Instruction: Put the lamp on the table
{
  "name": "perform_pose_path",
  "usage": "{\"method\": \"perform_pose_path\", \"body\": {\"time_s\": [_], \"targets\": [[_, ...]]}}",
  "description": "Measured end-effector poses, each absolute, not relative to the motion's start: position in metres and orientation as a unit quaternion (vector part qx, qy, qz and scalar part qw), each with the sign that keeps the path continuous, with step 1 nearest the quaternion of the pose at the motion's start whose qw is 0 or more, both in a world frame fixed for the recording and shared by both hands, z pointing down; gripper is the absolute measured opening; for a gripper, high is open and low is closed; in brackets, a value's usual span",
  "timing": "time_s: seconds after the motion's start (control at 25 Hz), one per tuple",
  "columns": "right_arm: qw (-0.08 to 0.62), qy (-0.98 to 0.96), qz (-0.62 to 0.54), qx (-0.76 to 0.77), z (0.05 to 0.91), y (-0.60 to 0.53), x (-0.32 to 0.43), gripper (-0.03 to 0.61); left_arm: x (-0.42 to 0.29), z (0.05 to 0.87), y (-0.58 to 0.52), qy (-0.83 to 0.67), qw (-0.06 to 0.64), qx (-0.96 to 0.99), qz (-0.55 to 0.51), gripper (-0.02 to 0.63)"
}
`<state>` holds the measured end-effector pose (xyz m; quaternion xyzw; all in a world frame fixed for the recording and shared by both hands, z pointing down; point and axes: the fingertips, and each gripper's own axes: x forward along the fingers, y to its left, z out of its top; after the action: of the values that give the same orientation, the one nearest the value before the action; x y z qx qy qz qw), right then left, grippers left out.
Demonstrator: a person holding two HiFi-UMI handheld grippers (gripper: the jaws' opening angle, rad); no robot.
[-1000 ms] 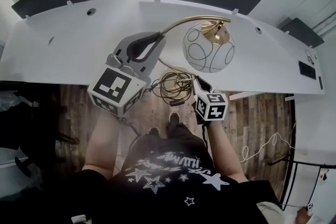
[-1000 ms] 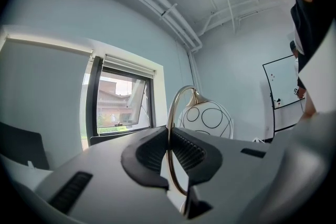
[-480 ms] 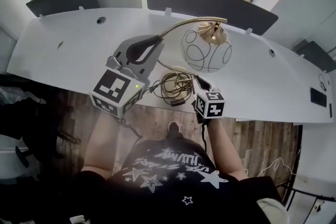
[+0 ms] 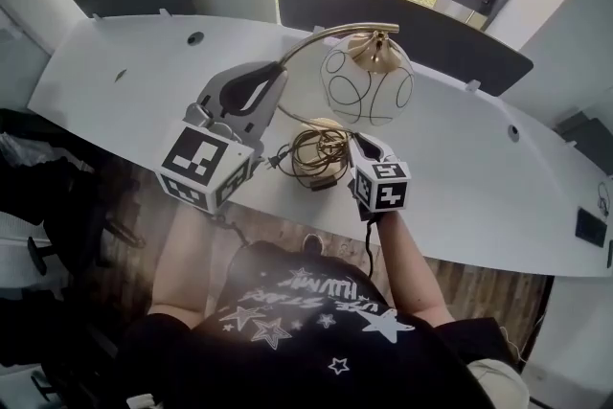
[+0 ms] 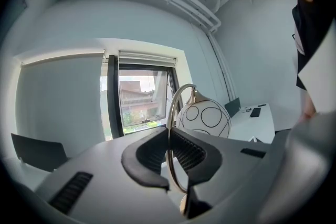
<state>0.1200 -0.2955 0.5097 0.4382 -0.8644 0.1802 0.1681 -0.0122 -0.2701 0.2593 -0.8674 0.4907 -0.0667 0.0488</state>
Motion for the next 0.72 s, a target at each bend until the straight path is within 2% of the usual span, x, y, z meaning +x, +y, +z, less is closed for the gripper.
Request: {"method": "perform_pose_path", "body": {"time_s": [0.52, 0.72], "targets": [[0.154, -0.876, 0.19, 0.415, 0.535, -0.311, 0.113, 0.04, -0.009, 0.278, -0.282, 0.505, 0.056, -0.857, -0.087, 0.034], [0.169, -0.863, 0.201, 0.431, 0.531, -0.324, 0.089, 0.04, -0.041, 0.274, -0.304, 0.489, 0.045, -0.867, -0.082, 0.034]]}}
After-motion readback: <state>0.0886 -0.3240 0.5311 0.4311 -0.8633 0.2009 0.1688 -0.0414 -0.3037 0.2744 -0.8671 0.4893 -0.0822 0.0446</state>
